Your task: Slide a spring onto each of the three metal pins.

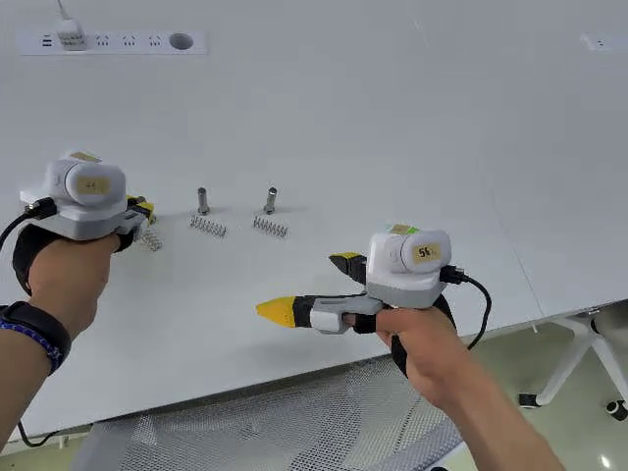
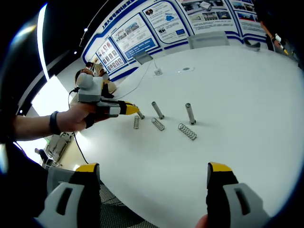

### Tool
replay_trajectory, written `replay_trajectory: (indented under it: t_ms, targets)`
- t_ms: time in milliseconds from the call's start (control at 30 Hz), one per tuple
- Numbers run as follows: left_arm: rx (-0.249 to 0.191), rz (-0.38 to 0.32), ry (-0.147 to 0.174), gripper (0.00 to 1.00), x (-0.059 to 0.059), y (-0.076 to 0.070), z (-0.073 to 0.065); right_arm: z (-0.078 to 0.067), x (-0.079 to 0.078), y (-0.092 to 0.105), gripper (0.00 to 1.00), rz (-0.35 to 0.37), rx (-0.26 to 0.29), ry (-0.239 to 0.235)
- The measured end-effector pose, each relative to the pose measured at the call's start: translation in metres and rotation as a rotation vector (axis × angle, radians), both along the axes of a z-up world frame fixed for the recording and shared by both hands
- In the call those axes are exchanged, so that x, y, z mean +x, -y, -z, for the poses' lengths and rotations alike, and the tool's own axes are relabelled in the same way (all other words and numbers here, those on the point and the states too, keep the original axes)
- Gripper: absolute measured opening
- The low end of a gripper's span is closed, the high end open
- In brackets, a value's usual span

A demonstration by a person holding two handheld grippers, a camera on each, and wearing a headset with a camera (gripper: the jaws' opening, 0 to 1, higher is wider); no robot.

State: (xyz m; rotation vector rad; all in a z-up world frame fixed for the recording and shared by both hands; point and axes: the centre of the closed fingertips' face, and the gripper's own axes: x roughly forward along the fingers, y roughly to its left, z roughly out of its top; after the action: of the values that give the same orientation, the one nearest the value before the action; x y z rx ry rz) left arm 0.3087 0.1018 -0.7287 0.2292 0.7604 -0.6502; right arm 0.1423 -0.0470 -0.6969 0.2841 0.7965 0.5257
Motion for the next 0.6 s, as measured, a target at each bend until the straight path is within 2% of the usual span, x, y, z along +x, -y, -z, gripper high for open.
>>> replay_trajectory:
  t_ms: [600]
  targets:
    - [-0.009,-0.006,-0.006,0.08,-0.0003,0.001,-0.0004,0.0011,-0.0004,-0.002,0.94,-0.003,0.003,-0.004]
